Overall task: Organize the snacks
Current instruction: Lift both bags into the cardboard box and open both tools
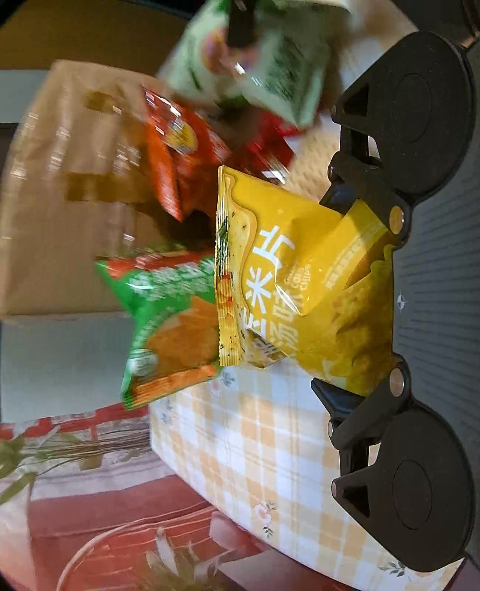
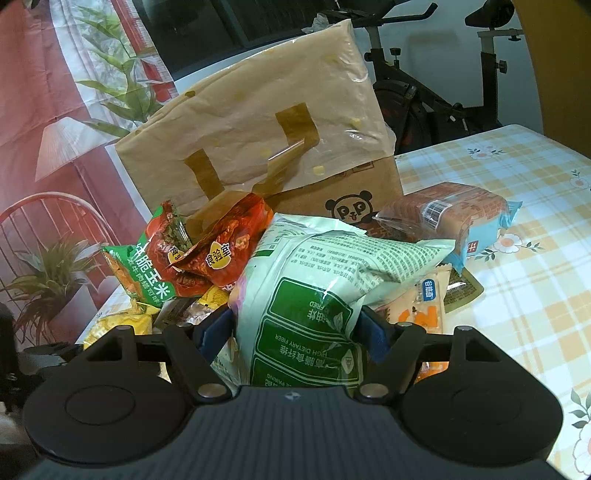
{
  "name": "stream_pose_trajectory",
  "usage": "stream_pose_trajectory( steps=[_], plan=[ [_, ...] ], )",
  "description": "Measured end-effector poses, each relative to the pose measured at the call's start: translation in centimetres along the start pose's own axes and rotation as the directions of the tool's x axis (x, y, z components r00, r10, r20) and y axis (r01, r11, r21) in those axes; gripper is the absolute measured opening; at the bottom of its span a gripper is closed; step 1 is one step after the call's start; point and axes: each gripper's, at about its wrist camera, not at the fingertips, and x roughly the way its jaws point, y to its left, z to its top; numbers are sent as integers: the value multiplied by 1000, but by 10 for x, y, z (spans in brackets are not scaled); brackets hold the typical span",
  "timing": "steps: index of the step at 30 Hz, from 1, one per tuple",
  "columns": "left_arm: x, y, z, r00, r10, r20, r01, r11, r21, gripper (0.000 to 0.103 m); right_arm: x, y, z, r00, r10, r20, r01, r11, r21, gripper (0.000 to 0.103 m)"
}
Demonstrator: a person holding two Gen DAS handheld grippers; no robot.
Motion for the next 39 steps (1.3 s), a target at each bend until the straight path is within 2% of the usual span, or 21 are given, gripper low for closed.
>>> stream_pose_trajectory(
  steps=[6,11,14,17,20,28,39],
  plan=[
    [-37,-9,3,996,-17,84,22,998,-54,90,-4,1,-1,1000,6,10,-6,1000,-5,75],
    [-49,-16,7,992,-10,126,18,998,-62,90,-12,3,0,1000,-4,26,5,1000,-15,75],
    [-59,-13,15,987,-7,163,23,995,-98,90,-22,5,5,998,-15,56,18,999,-48,75],
    [-70,-8,27,981,-1,196,31,988,-151,90,-38,5,14,992,-25,123,36,996,-87,75],
    [-82,-7,38,972,1,236,43,982,-182,90,-53,0,26,984,-32,173,49,994,-93,75],
    [-95,-13,77,942,-11,336,78,980,-186,90,-73,-8,68,956,-61,288,92,991,-95,75],
    [-93,-17,138,904,-10,427,86,983,-160,90,-75,7,135,918,15,395,55,985,-166,75]
  ],
)
